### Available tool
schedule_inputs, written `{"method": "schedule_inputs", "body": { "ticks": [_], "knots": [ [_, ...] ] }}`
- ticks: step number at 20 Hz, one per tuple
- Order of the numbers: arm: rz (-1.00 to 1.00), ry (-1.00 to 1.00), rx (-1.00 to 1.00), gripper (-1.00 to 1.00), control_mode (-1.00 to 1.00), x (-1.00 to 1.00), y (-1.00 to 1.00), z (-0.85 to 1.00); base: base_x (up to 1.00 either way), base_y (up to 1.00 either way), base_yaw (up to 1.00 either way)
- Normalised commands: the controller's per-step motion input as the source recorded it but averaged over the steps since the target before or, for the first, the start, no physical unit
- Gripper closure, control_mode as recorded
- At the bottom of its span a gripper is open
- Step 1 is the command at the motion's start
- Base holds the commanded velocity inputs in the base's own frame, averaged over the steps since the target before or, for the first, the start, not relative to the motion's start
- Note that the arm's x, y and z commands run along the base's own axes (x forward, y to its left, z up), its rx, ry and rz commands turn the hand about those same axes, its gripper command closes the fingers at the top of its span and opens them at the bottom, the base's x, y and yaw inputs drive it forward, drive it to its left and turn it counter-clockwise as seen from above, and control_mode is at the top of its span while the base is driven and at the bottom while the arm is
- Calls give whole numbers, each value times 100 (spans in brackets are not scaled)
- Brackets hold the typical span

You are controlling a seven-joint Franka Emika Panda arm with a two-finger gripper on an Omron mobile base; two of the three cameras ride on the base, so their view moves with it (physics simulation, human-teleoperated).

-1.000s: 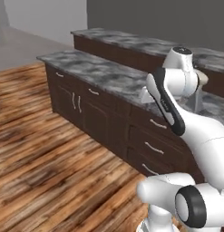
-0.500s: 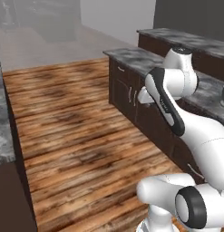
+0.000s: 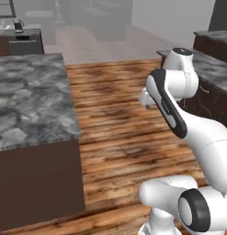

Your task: Navigate to the microwave.

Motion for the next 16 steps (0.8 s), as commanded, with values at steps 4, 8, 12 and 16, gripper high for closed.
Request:
{"method": "schedule_inputs", "body": {
  "ticks": [4, 8, 12, 16],
  "knots": [
    [0, 0, 0, -100, 100, 0, 0, 0, 0, 96, 33],
    [0, 0, 0, -100, 100, 0, 0, 0, 0, 98, 37],
    [0, 0, 0, -100, 100, 0, 0, 0, 6, 44, 16],
    [0, 0, 0, -100, 100, 0, 0, 0, 0, 26, 0]
  ]
}}
